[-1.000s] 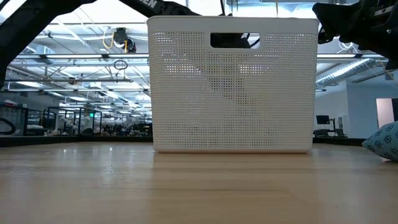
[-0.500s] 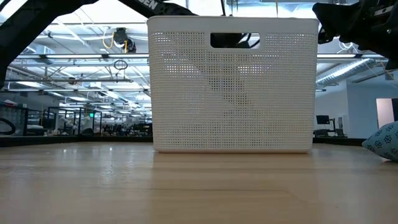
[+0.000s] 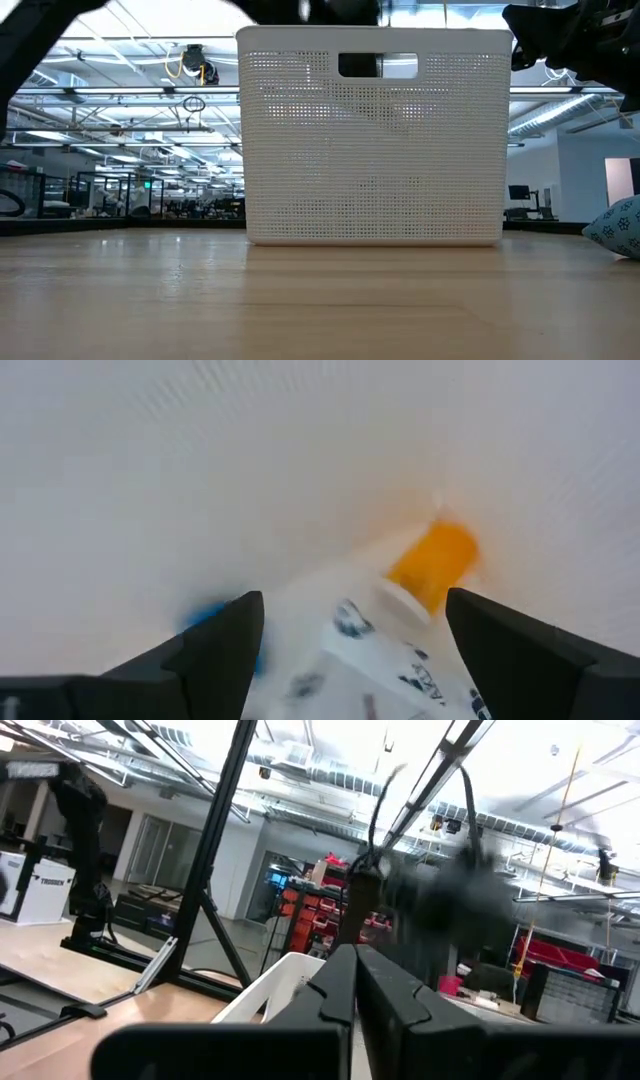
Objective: Pick & place medical supplies in basket/bin
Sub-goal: Return to Home Position
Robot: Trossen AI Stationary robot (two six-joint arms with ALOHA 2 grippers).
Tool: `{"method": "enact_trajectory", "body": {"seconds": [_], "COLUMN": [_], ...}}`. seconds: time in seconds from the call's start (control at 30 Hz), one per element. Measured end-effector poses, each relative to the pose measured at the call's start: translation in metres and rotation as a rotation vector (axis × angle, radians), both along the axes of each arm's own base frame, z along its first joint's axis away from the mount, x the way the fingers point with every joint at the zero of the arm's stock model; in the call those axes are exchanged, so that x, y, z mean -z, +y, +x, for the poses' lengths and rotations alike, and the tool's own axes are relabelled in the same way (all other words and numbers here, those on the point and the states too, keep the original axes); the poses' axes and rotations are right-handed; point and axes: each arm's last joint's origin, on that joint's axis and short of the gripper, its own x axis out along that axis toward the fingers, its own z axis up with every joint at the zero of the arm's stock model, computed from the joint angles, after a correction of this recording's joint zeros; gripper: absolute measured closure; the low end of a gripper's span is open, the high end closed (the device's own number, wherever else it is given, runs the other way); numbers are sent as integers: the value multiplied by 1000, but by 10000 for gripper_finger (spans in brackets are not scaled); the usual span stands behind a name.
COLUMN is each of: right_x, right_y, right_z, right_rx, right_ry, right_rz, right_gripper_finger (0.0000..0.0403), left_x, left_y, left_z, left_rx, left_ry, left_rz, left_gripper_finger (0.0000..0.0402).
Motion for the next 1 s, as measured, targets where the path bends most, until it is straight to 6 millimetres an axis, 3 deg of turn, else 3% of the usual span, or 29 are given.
{"method": "enact_trajectory", "body": {"seconds": [0.17,0.27,0.37,0.5,0.57,0.73,0.87,1.0], "right_x": [0,0,0,0,0,0,1,1], "right_y": [0,0,0,0,0,0,0,0], "right_z": [0,0,0,0,0,0,0,0], "right_rx": [-3,-4,-4,-10,-11,-10,-10,-9], "right_ry": [0,1,4,6,5,6,11,13], "right_rz": [-2,-2,1,21,23,24,27,28], "right_gripper_finger": [399,399,399,399,399,399,399,399], "left_x": [-86,-129,-165,-191,-198,-197,-167,-126], "left_y": [-8,-12,-18,-22,-23,-27,-29,-36], "left_z": [-37,-70,-108,-154,-175,-221,-257,-273], "left_rx": [2,11,-19,-107,-127,-214,-332,-268], "left_ry": [-97,-152,-195,-167,-136,-169,-233,-468], "left_rz": [99,132,166,180,163,133,94,-29], "left_gripper_finger": [84,114,183,319,378,396,398,399]}}
